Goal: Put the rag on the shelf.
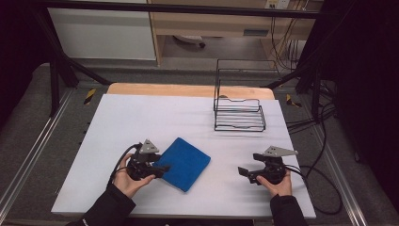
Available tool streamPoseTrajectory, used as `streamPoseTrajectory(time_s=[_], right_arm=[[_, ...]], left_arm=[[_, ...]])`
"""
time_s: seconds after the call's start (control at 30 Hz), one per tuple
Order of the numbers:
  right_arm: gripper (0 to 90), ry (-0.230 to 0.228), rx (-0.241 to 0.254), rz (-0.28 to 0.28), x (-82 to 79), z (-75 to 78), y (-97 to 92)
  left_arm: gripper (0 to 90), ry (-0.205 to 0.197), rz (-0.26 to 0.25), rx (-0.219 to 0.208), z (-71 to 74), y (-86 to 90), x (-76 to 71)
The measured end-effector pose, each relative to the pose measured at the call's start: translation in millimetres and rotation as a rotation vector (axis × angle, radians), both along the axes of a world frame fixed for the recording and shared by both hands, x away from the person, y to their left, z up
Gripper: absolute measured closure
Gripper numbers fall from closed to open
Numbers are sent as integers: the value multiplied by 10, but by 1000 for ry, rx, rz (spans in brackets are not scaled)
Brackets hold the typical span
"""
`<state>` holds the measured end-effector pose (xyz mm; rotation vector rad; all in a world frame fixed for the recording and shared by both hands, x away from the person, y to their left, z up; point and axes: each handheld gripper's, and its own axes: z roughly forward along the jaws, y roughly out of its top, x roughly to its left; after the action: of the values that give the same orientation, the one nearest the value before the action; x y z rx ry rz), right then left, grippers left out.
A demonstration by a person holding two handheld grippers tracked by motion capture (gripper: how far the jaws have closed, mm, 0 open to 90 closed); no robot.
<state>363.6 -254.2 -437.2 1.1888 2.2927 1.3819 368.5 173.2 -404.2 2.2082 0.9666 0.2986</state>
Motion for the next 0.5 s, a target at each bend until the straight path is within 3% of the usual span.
streamPoseTrajectory(time_s=[0.1, 0.3, 0.5], right_arm=[[91, -1, -8, -7, 2, 5, 62], [136, -10, -24, -14, 35, 42, 256], [153, -13, -27, 18, 59, 75, 466]], left_arm=[[471, 26, 6, 29, -84, 81, 39], [654, 74, -26, 71, -247, 73, 67], [849, 76, -28, 69, -252, 51, 44]])
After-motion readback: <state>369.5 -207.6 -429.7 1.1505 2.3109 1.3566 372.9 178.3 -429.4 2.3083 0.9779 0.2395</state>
